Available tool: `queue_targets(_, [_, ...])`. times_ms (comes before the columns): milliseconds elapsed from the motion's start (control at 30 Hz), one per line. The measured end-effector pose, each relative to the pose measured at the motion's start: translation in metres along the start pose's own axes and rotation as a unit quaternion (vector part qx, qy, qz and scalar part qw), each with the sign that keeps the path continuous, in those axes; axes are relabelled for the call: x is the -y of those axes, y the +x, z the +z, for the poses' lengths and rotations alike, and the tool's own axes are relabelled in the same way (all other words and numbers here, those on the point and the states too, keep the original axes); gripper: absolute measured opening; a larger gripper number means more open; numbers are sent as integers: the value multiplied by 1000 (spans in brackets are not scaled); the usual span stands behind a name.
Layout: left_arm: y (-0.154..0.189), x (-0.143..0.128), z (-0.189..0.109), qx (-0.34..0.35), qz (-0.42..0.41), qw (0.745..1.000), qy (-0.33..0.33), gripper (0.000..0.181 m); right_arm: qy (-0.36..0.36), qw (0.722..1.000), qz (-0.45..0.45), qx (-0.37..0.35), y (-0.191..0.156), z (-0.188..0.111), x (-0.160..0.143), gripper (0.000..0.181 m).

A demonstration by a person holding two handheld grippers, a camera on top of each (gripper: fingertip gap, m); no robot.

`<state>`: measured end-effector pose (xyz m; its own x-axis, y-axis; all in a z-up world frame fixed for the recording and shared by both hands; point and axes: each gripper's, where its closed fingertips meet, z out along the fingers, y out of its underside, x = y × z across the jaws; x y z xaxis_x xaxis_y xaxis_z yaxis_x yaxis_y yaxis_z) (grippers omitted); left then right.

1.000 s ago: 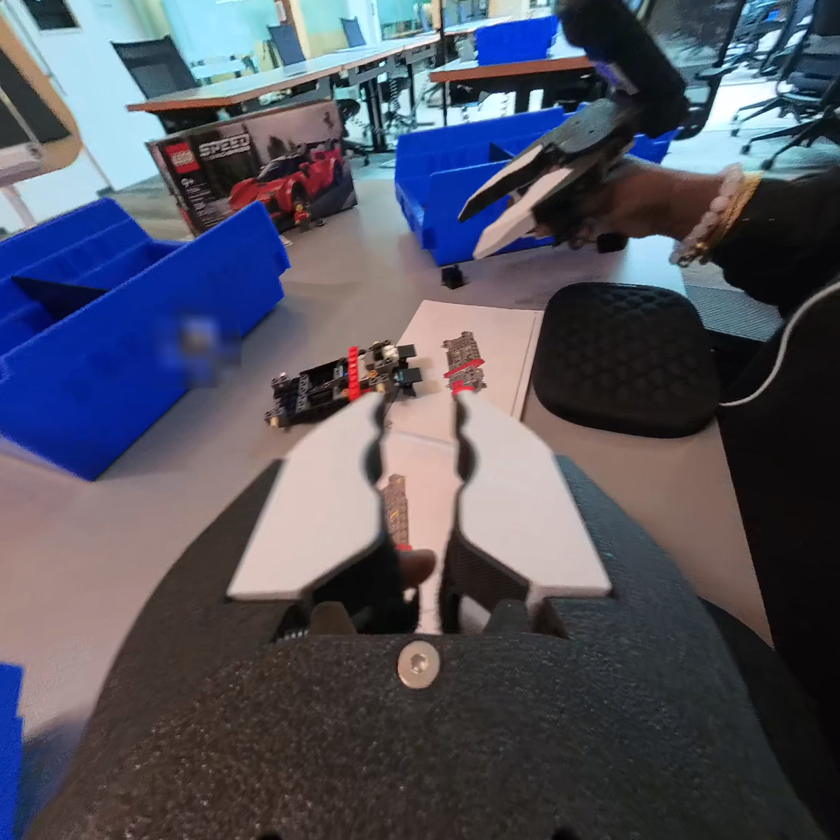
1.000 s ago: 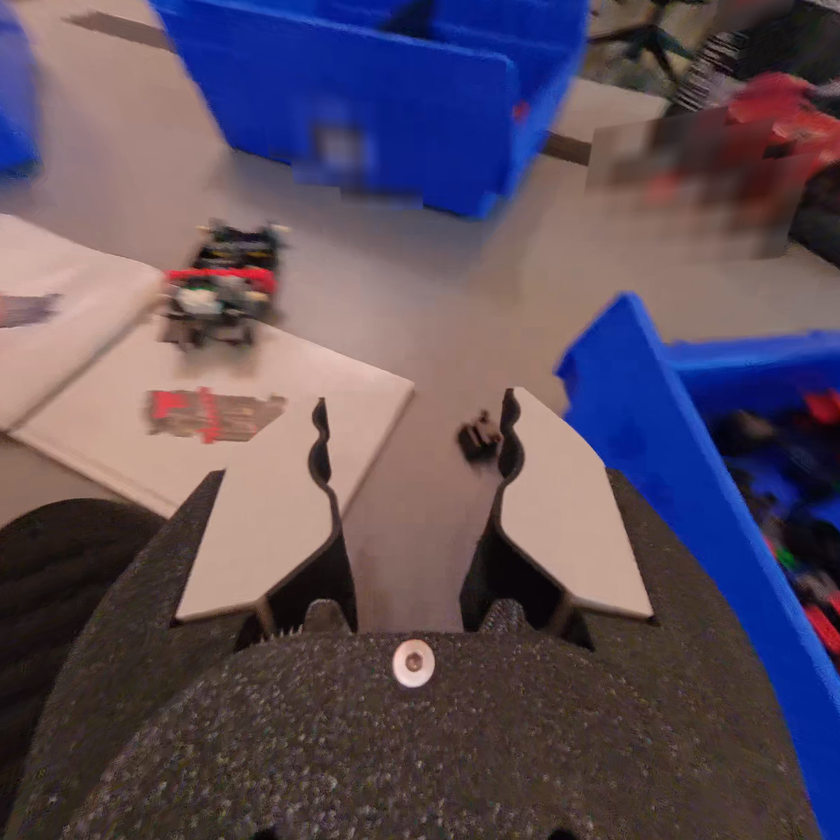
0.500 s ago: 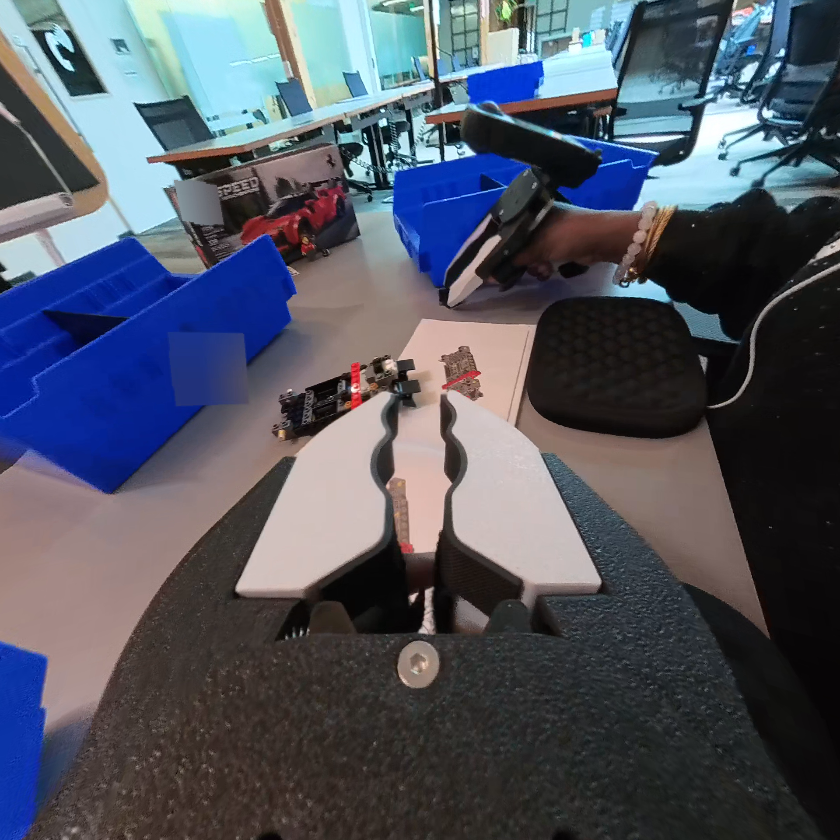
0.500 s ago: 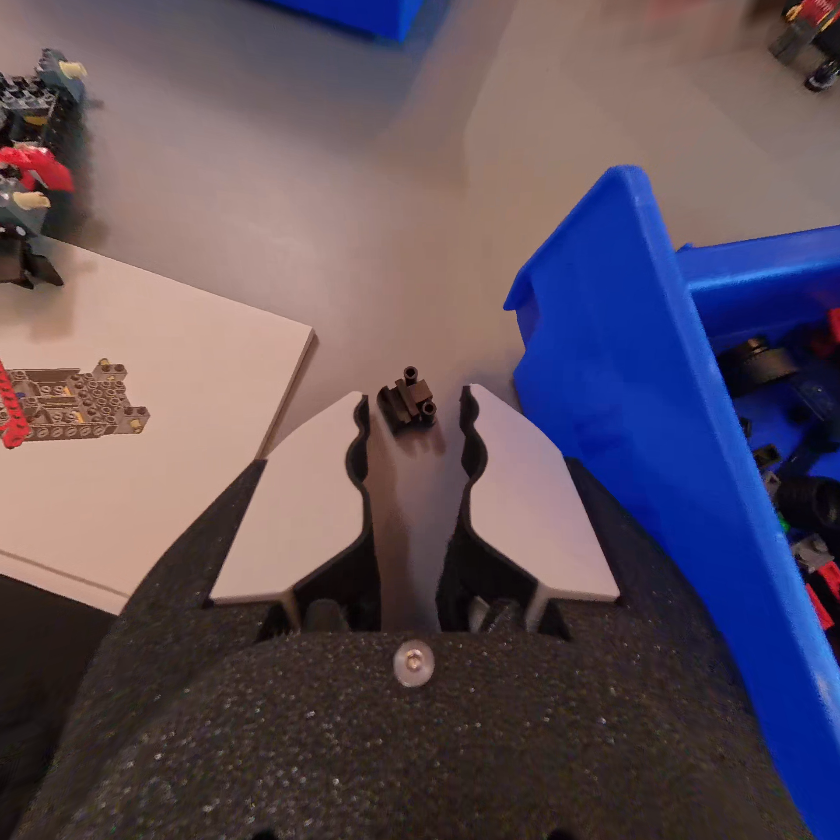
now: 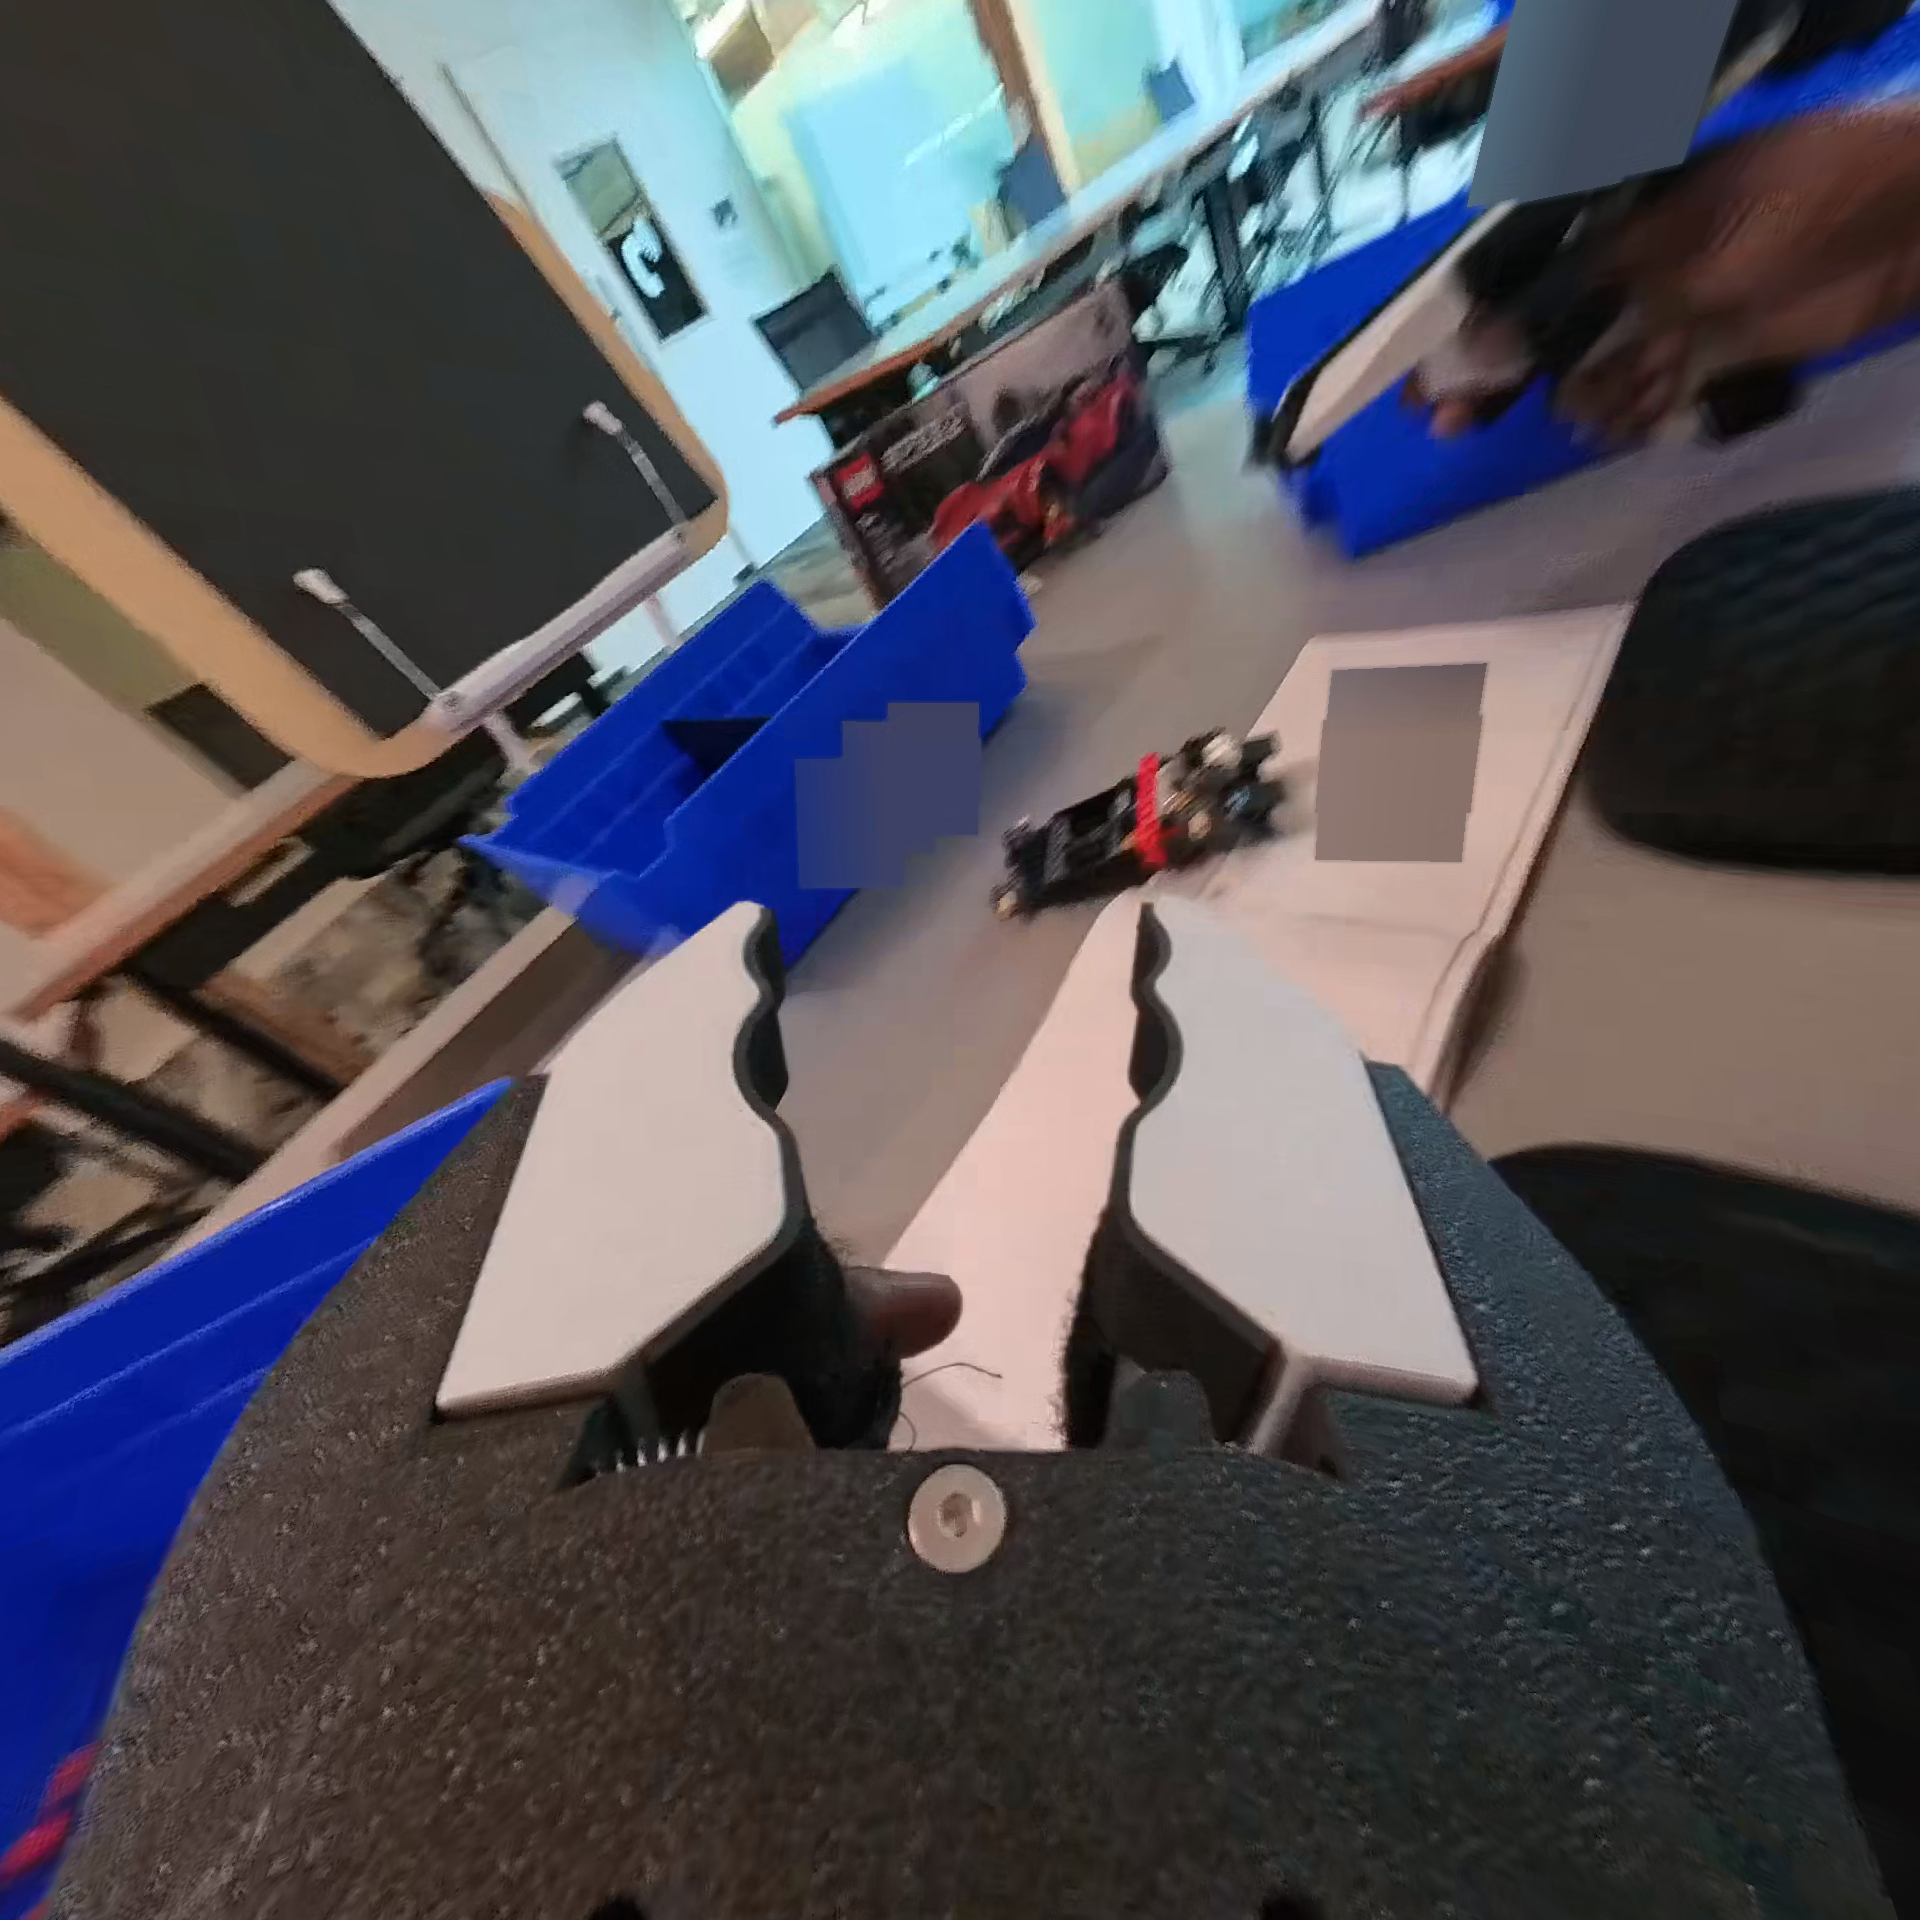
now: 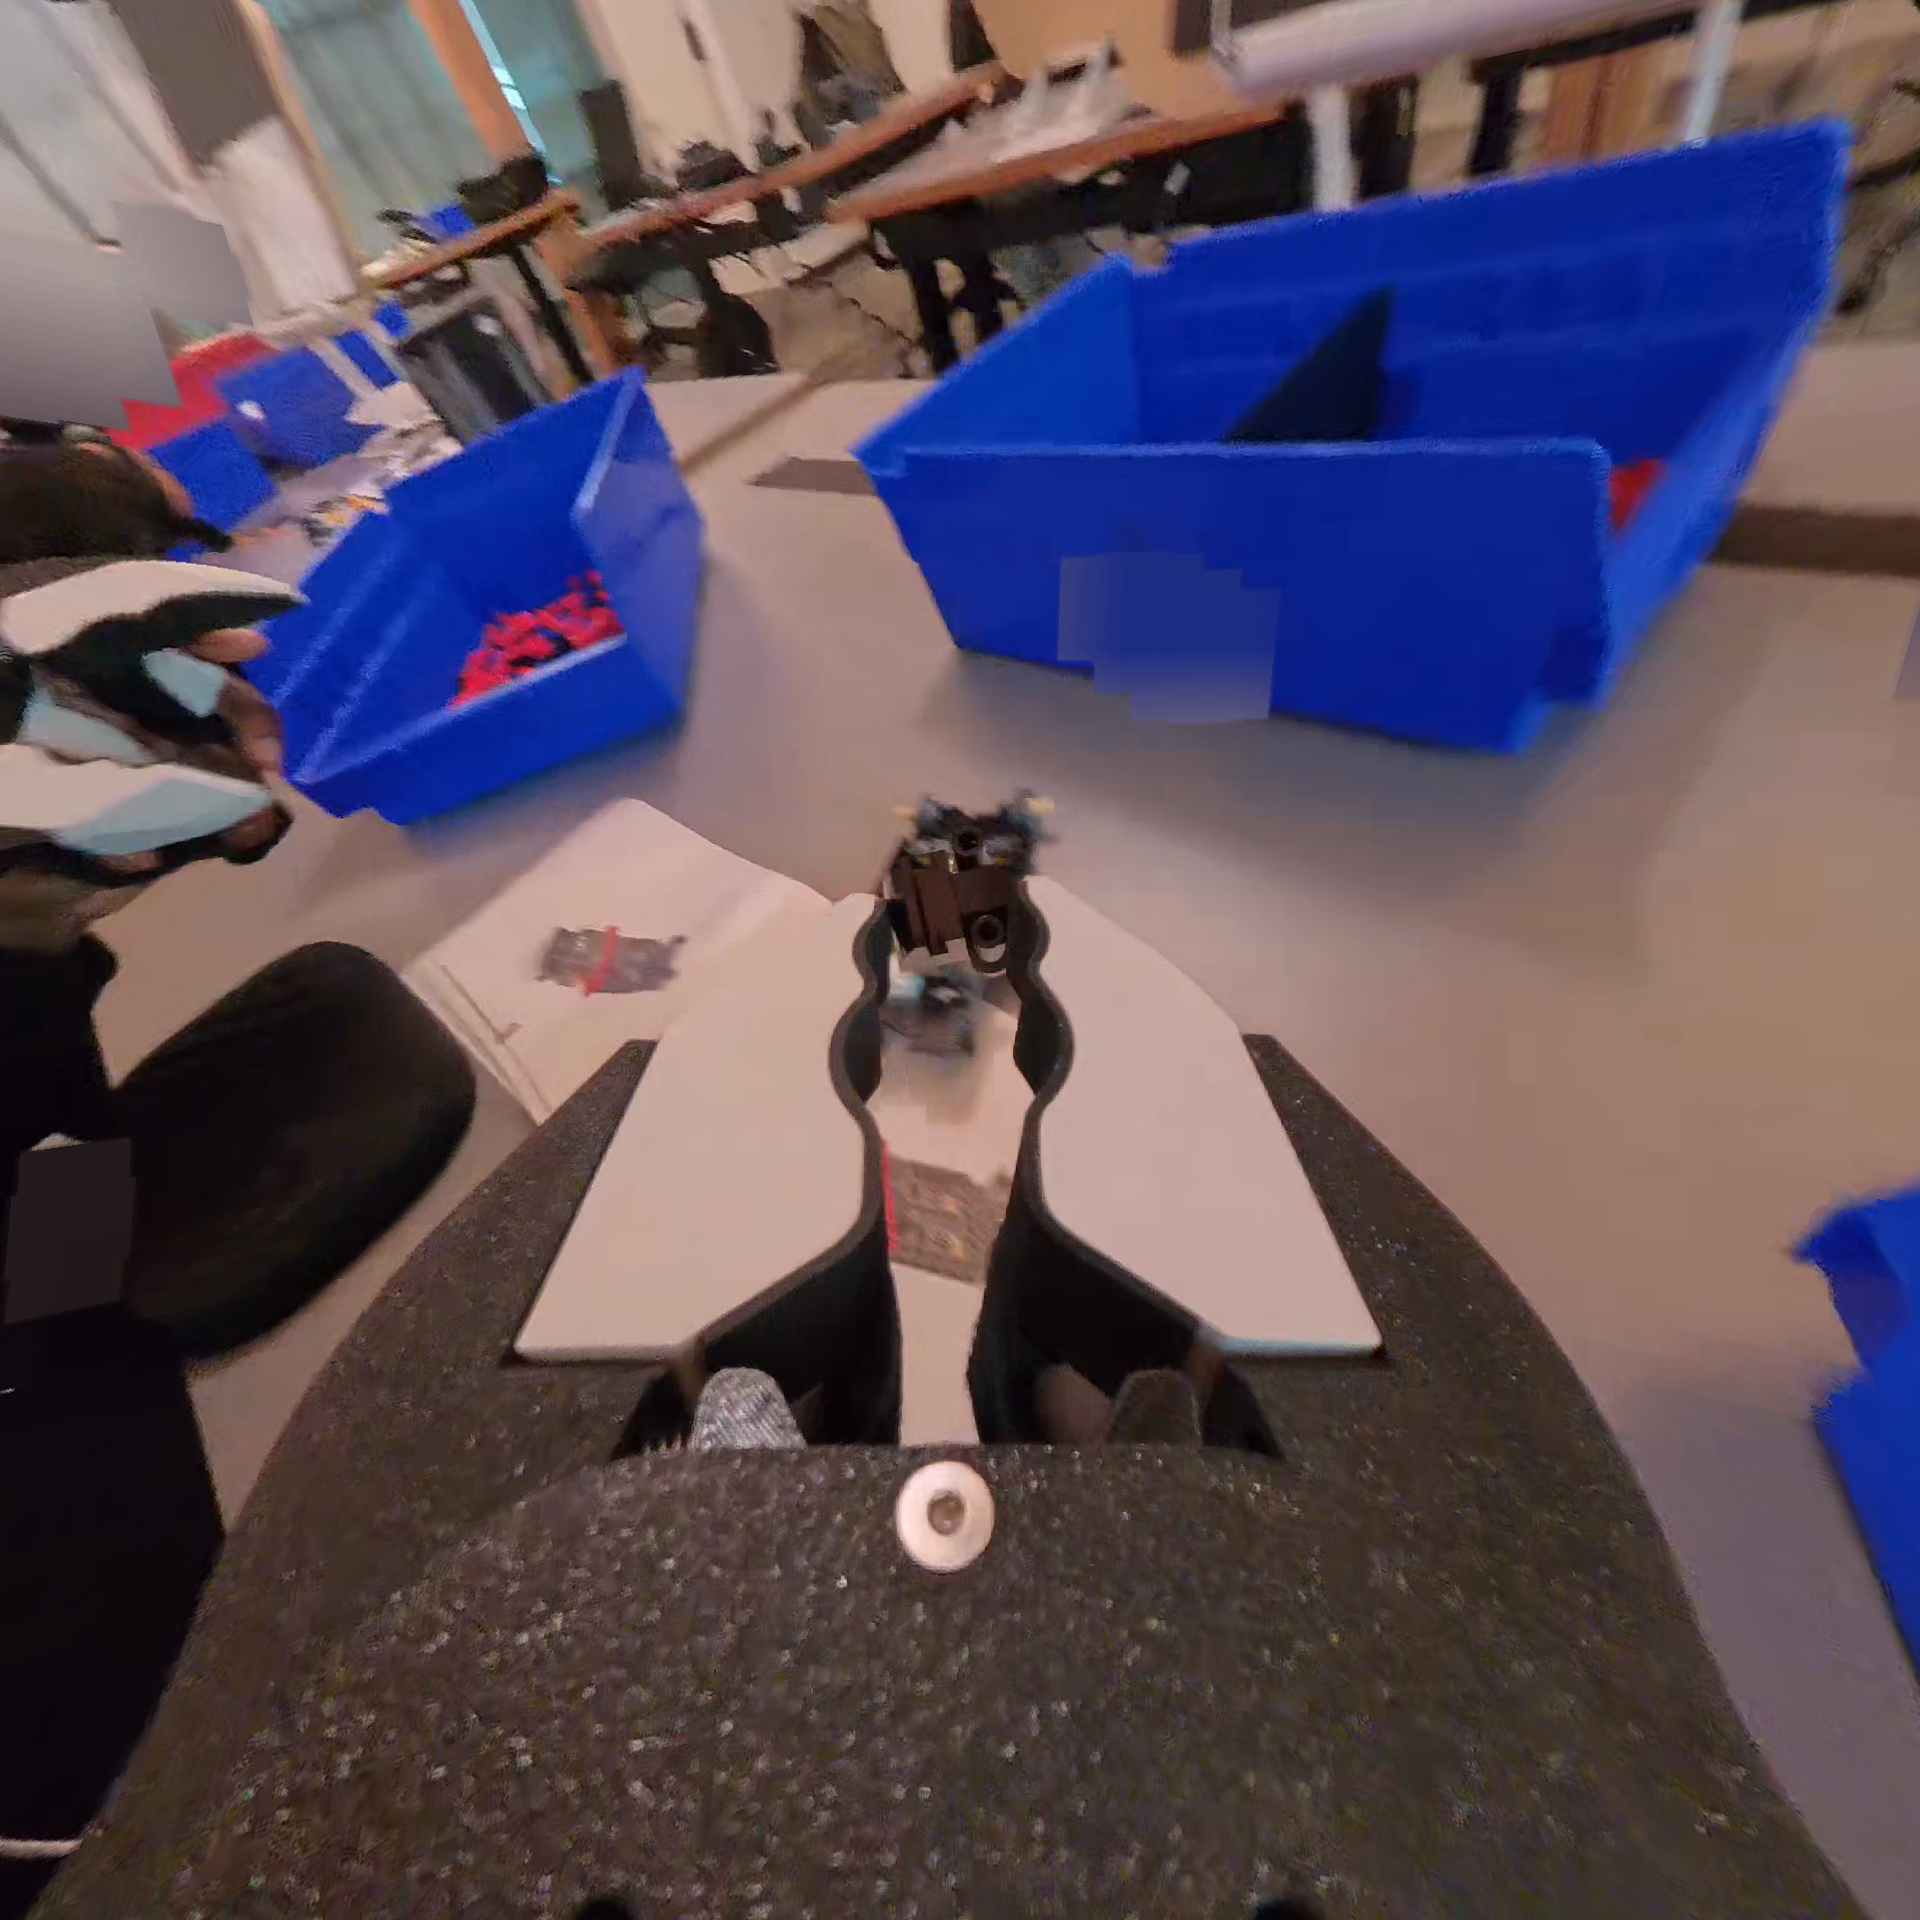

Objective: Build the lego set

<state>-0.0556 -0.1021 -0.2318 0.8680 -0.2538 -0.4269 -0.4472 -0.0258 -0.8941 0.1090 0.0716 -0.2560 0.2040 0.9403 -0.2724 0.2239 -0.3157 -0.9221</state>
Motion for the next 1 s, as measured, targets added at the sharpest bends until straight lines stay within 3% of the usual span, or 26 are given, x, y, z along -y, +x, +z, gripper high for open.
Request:
queue_targets(200, [-34,-13,-20,60,90,991,-84,52,7,992,-13,126,-63,28,19,21])
queue_targets(467, [-17,-49,4,14,61,990,-126,3,-83,973,-60,207,-114,81,-14,21])
queue_targets(667, [-11,-57,10,-22,-13,994,-102,2,-126,964,-70,222,-129,109,-37,21])
queue_targets(1000, [-1,-57,12,-56,-37,996,-61,7,-156,961,-47,225,-132,123,-57,21])
